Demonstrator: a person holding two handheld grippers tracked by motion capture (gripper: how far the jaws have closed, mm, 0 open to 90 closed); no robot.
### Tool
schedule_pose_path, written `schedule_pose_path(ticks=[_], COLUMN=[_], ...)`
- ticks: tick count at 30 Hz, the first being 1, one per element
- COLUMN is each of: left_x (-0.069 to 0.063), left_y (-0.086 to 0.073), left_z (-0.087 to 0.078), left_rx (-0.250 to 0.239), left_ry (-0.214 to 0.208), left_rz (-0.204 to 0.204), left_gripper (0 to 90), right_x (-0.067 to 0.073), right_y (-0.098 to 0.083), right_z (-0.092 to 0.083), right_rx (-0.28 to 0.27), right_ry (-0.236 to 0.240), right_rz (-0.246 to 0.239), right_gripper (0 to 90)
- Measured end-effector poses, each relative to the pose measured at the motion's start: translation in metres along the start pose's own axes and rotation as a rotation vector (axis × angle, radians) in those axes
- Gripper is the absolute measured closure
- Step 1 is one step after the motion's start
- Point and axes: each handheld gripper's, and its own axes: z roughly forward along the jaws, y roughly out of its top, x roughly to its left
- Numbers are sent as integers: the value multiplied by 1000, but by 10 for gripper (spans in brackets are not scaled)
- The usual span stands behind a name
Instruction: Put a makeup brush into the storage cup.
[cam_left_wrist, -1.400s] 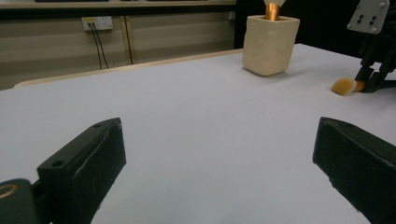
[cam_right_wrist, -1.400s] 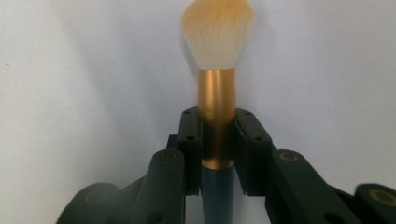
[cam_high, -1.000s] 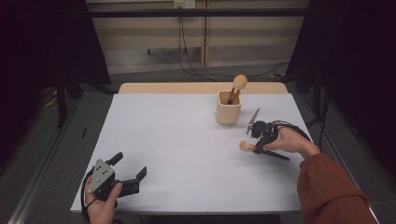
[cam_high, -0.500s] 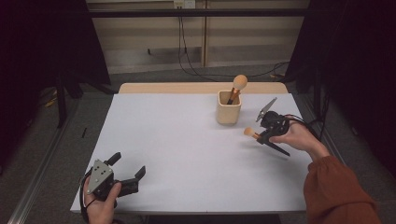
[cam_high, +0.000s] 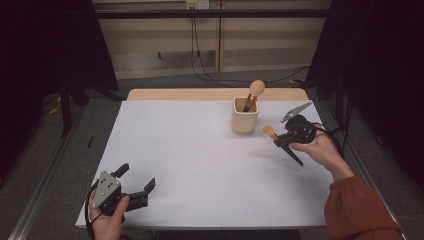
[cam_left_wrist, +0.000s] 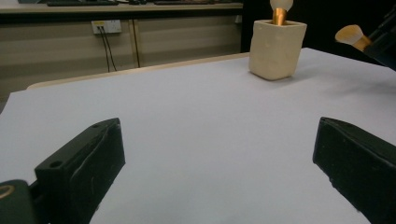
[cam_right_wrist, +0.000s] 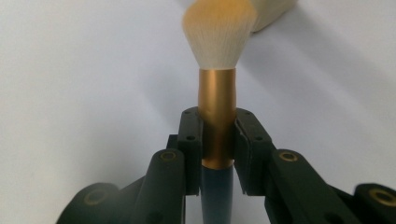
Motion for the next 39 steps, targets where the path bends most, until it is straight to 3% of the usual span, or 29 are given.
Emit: schedule_pose_path(ticks=[15, 22, 29, 34, 39], left_x=[0, 0, 0, 0, 0], left_y=[0, 0, 0, 0, 1], left_z=[-1, -1, -1, -1, -2], left_rx=[-1, -2, -1, -1, -4], left_ry=[-1, 0, 0, 2, 2], left_rz=[9, 5, 7, 7, 12], left_gripper=[23, 24, 24, 24, 24], right_x=[2, 5, 5, 7, 10], right_y=[-16, -22, -29, -35, -36], right_z=[-5, -5, -3, -3, -3], right_rx=[-232, -322, -402, -488, -531], right_ry=[-35, -51, -22, -13, -8], right_rz=[141, 163, 212, 205, 203], right_gripper=[742, 742, 742, 742, 742])
